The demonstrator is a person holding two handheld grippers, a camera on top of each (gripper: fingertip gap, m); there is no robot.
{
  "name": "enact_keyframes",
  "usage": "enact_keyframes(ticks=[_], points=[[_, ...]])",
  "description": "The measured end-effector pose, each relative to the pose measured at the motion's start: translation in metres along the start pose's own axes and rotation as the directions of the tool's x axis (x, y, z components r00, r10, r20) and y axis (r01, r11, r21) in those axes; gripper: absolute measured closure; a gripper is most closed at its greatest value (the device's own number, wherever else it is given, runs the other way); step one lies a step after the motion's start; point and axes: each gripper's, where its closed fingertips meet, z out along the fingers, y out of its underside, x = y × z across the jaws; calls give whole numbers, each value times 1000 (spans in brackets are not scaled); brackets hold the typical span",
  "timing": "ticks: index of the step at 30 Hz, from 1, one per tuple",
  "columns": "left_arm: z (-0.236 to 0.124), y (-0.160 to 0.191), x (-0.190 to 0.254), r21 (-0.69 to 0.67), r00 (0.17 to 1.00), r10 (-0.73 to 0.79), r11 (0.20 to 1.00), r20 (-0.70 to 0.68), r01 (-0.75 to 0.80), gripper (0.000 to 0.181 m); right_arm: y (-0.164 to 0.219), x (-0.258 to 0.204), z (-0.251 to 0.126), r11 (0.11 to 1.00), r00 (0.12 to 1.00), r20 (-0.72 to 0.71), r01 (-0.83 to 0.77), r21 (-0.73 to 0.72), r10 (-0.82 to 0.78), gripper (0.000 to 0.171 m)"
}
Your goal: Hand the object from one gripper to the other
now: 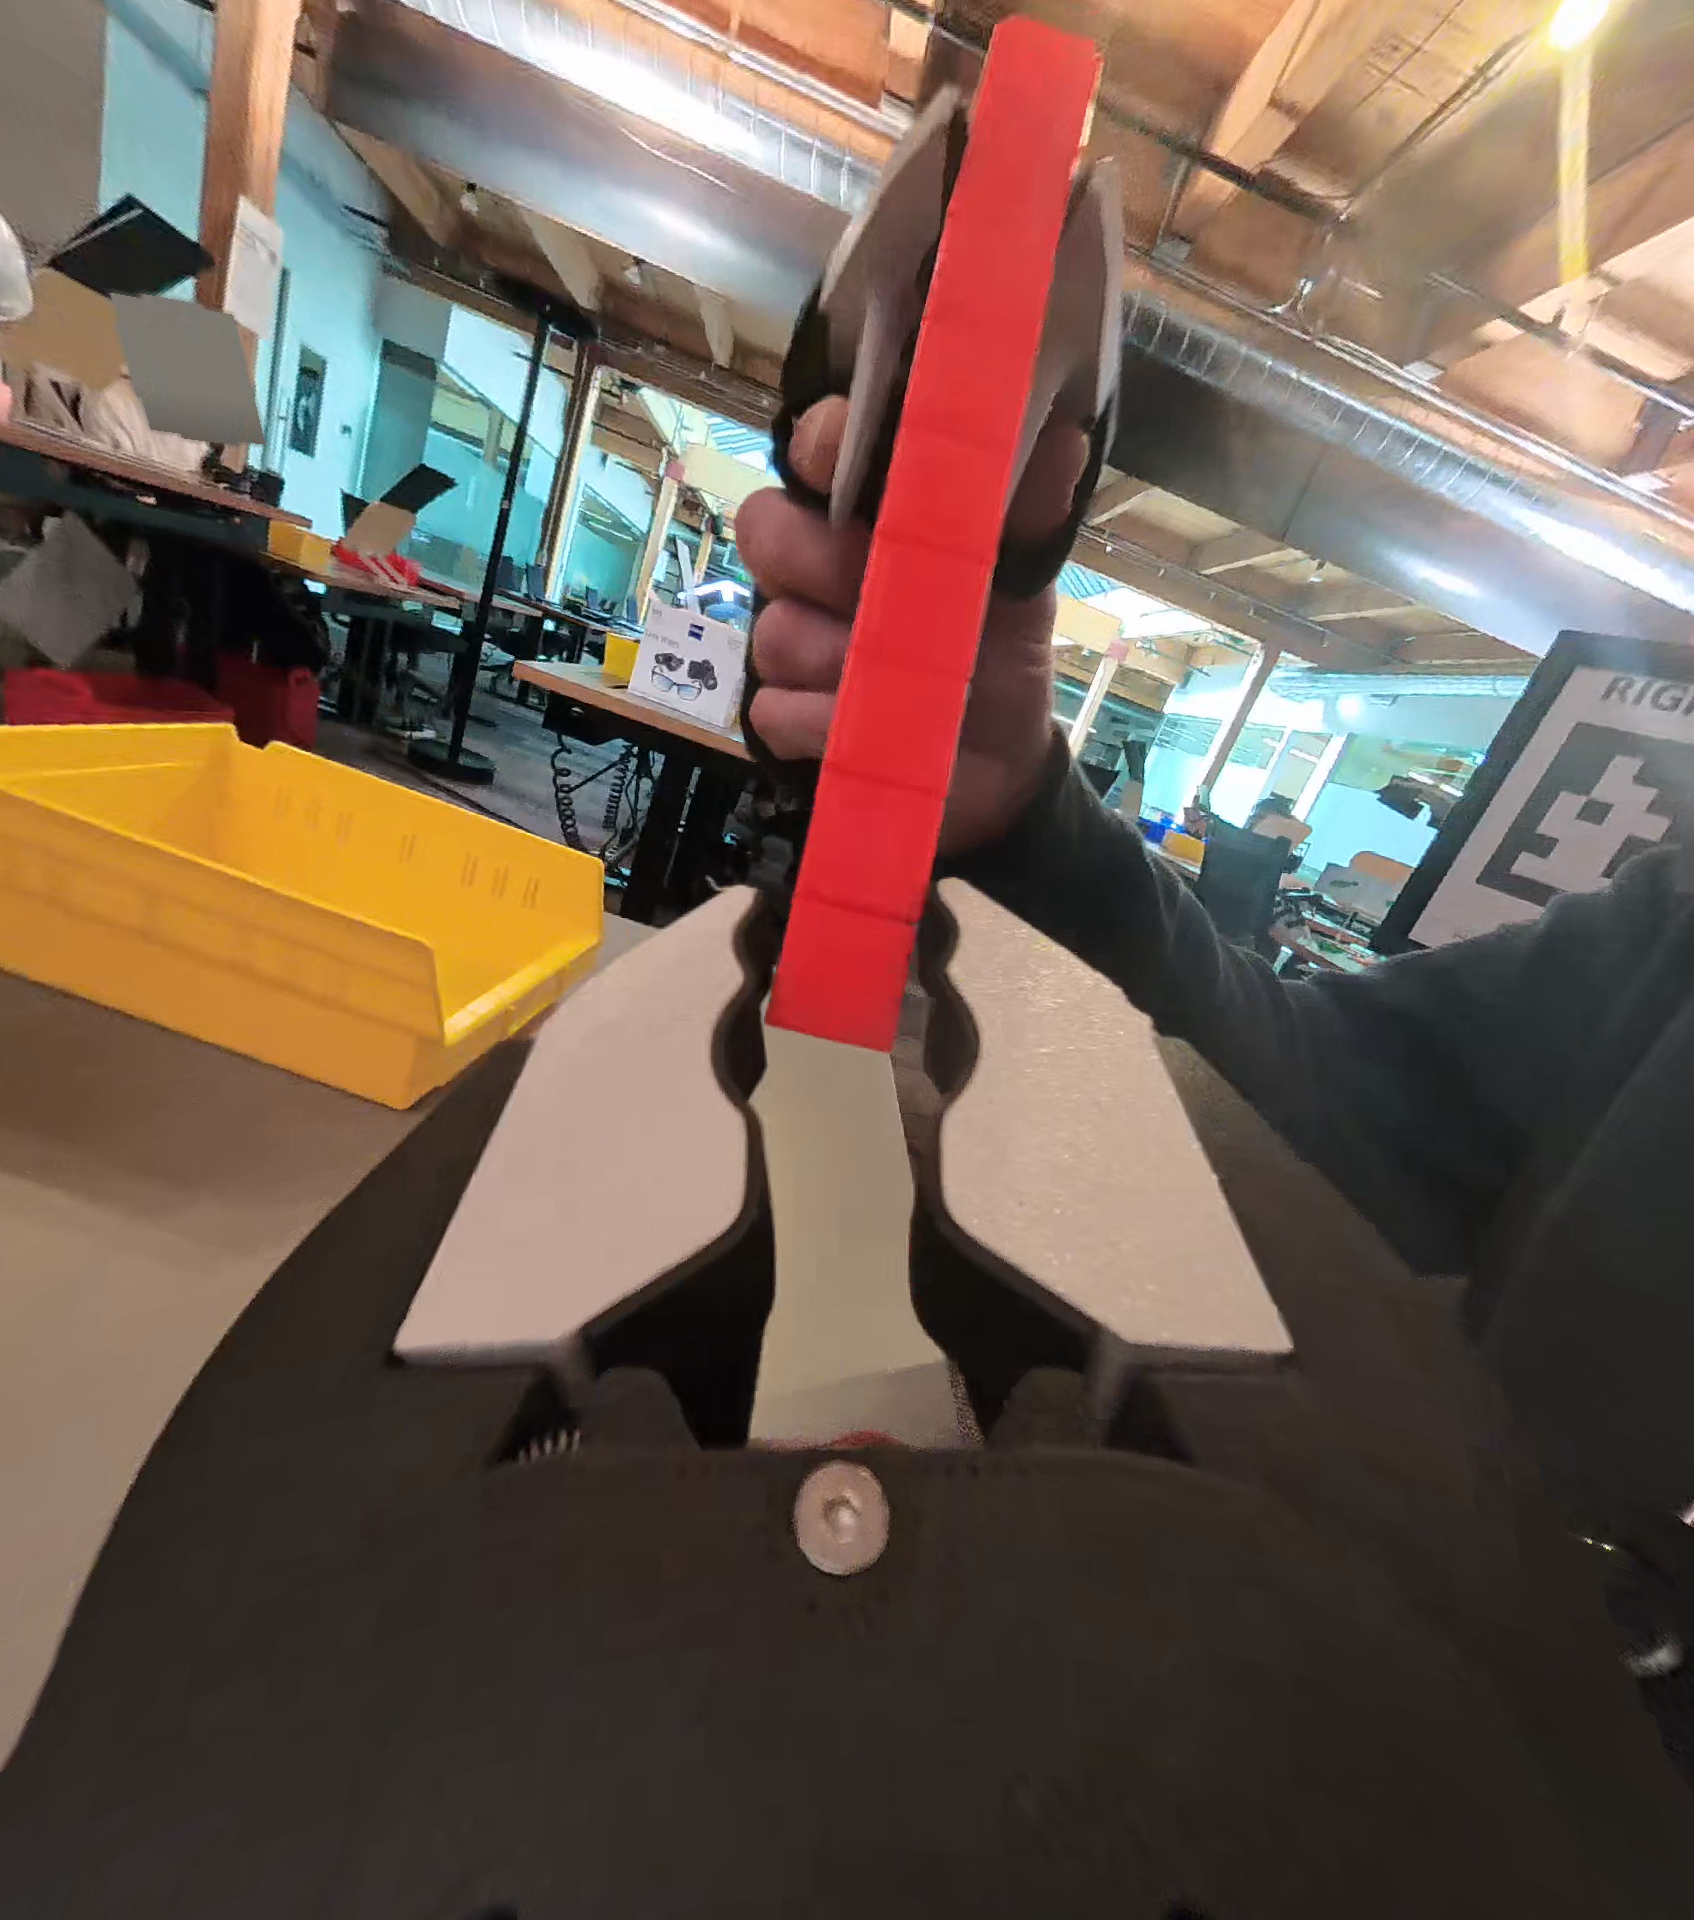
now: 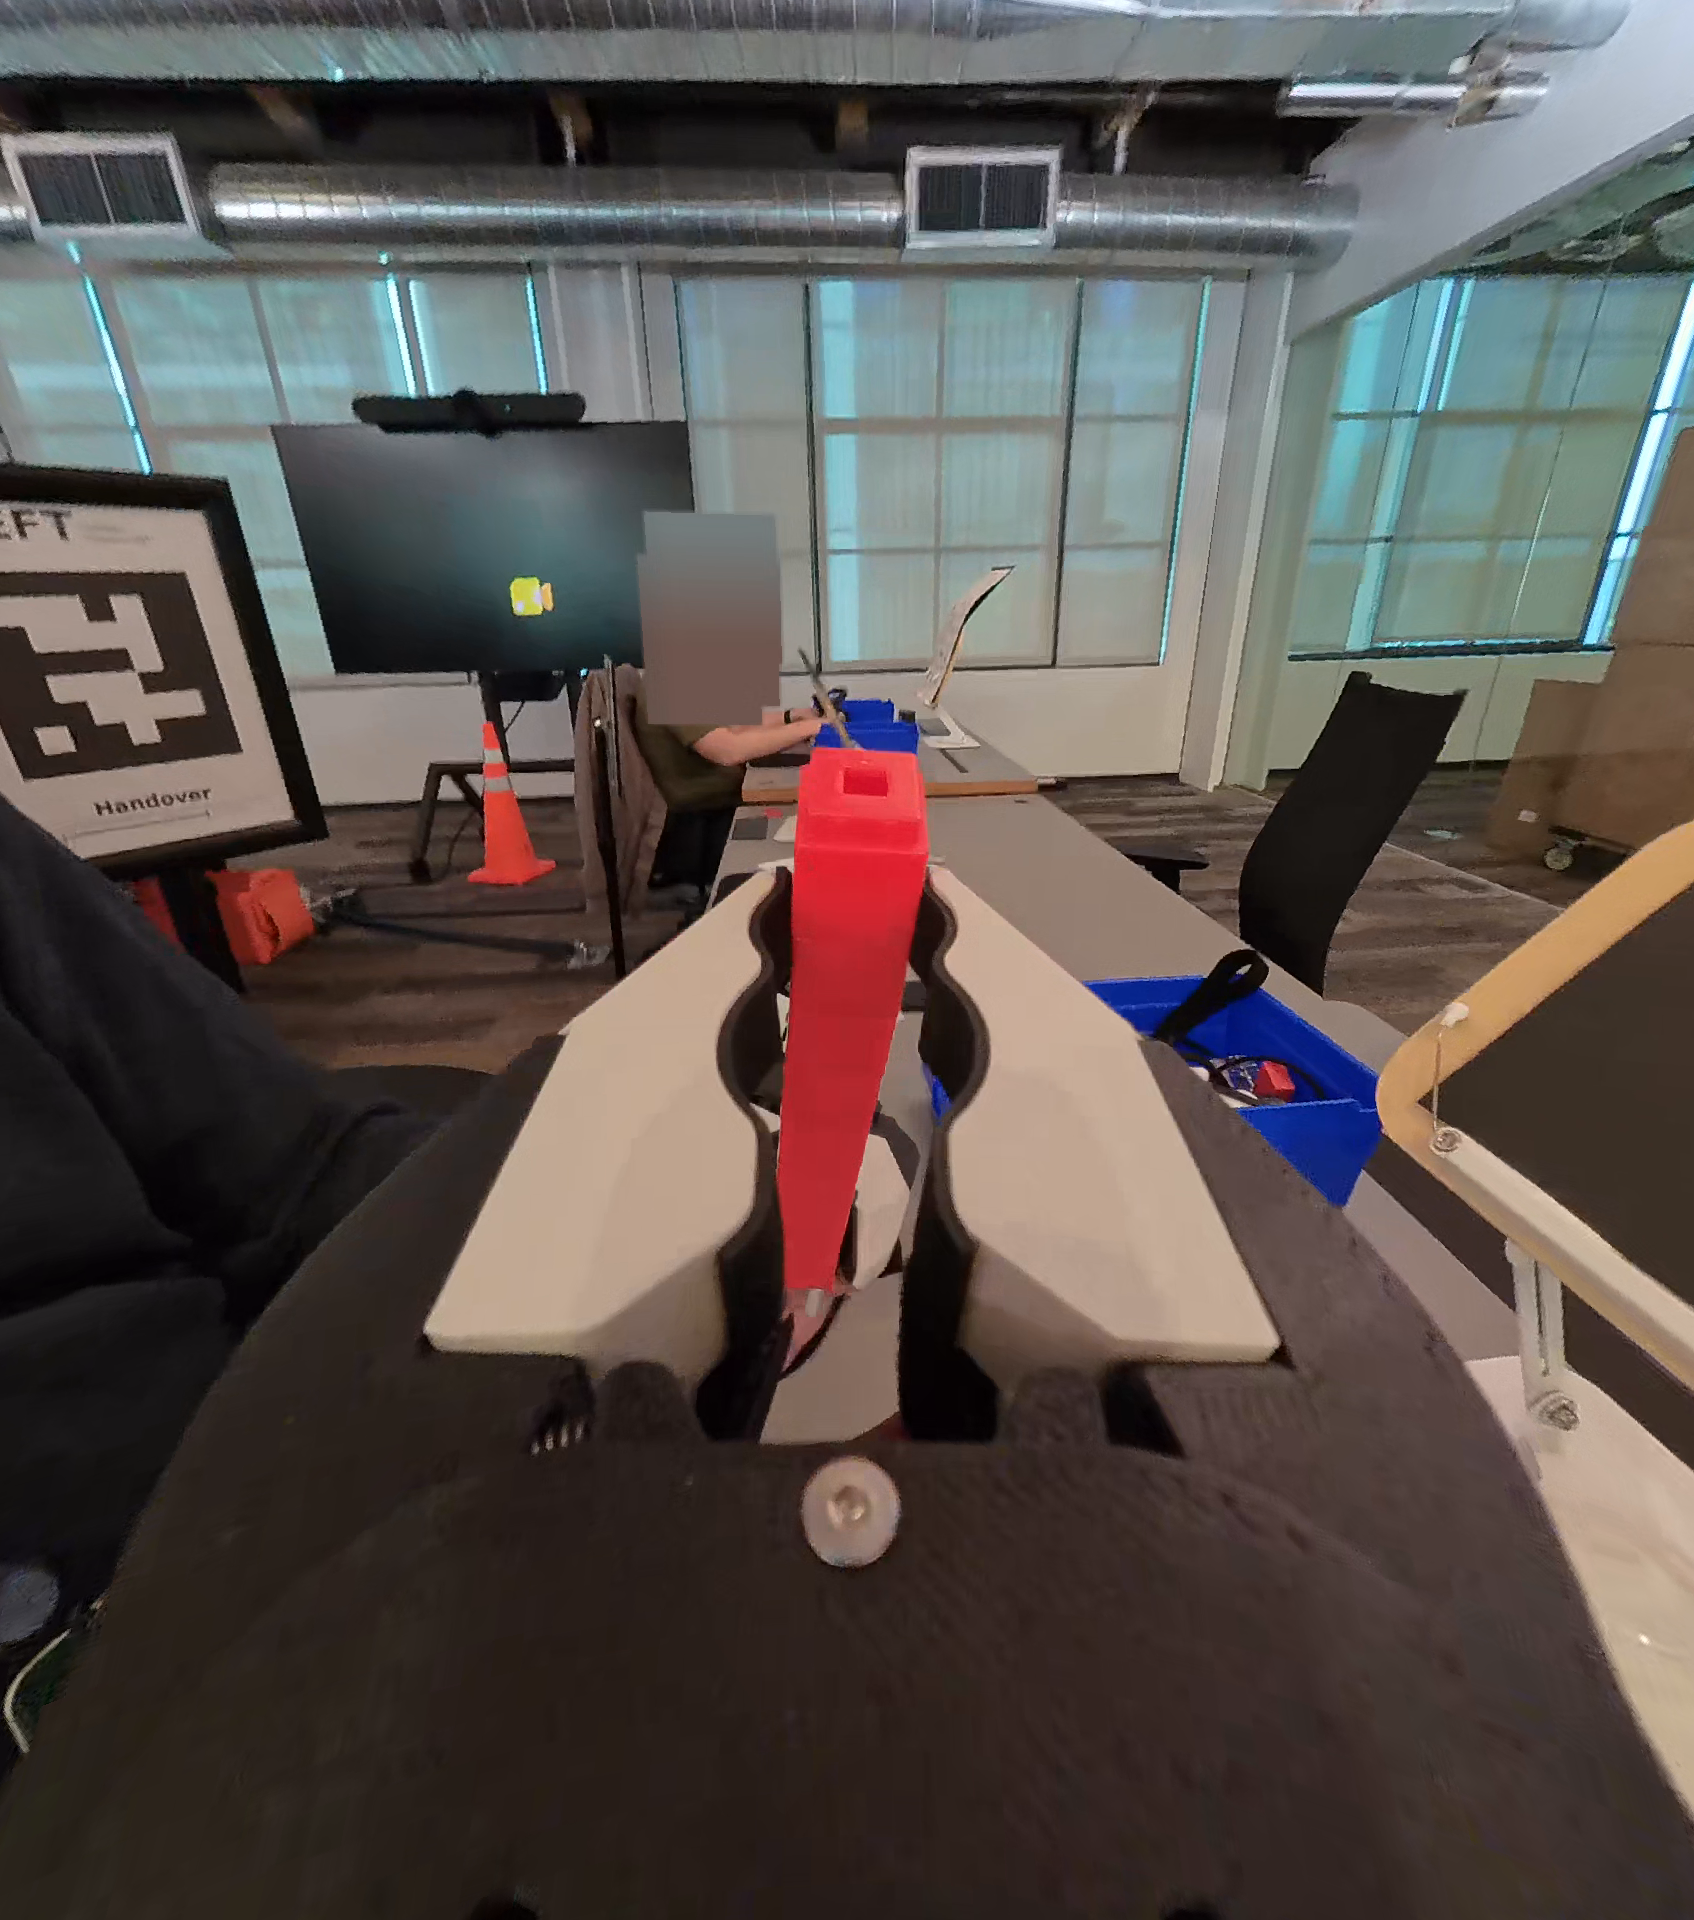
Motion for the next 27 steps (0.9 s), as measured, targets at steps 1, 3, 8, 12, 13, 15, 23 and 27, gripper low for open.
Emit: enact_keyframes(ticks=[1,3,8,12,13,15,23,27], points=[[0,-1,0,-1,1000,4,1000,0,-4,156,0,1,-3,1000,1000,-5,-12,18,12,151],[0,-2,1,-3,1000,23,1000,3,-23,157,2,3,-9,998,999,-6,-35,50,35,151],[-1,-1,5,-42,998,68,997,3,-68,159,10,2,-22,994,997,-1,-80,70,80,151],[-11,-10,1,-94,995,93,991,24,-90,159,18,3,-37,999,998,-59,-29,-37,26,135],[-13,-12,0,-121,994,104,988,32,-100,159,18,6,-44,997,996,-91,0,-73,-7,132],[-17,-17,-5,-184,988,140,975,63,-126,159,17,11,-58,983,983,-155,72,-169,-99,126],[-21,-21,-13,-549,938,334,803,90,-233,159,30,3,-75,753,935,-107,202,-626,-339,123],[-15,-13,-12,-684,918,395,680,38,-264,159,59,1,-63,629,958,-1,186,-755,-285,127]])
